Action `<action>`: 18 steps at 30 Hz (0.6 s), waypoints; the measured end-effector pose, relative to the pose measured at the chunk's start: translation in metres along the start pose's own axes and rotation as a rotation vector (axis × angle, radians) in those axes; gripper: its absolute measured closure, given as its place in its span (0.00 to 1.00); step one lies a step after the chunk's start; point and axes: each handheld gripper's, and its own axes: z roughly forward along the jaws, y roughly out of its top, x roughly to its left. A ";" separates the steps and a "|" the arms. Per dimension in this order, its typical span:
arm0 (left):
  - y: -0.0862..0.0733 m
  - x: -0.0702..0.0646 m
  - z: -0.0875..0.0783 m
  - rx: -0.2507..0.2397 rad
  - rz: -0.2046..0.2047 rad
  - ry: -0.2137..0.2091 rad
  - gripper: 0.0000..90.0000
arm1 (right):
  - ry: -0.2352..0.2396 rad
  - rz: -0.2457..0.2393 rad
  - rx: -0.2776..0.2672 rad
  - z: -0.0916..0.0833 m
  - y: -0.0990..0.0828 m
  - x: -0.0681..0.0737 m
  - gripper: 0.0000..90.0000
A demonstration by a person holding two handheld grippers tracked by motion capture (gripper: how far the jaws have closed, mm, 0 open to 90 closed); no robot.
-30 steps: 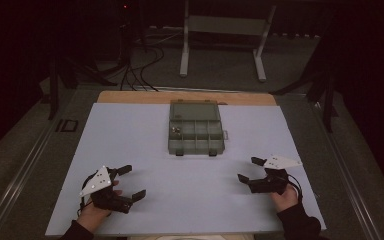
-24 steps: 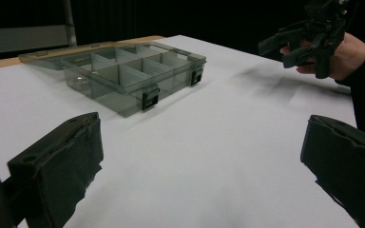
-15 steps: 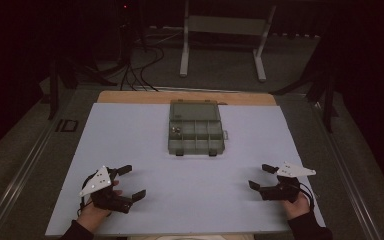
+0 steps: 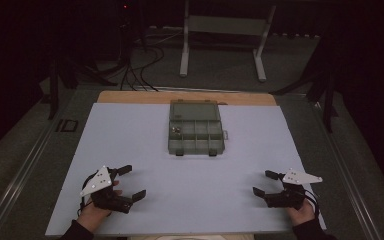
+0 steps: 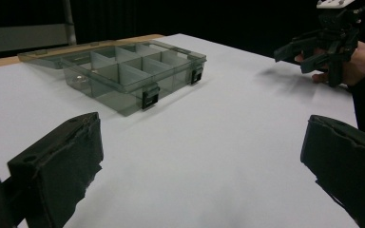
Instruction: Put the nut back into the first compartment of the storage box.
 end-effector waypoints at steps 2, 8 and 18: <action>0.000 0.000 0.000 0.001 0.002 -0.001 0.01 | -0.002 -0.006 -0.005 0.000 0.000 -0.001 0.15; 0.000 0.000 0.001 0.002 0.005 -0.002 0.01 | 0.019 -0.008 -0.031 0.004 0.001 -0.002 0.15; 0.000 0.000 0.000 0.004 0.005 -0.003 0.01 | 0.052 -0.018 -0.071 0.005 0.003 -0.001 0.15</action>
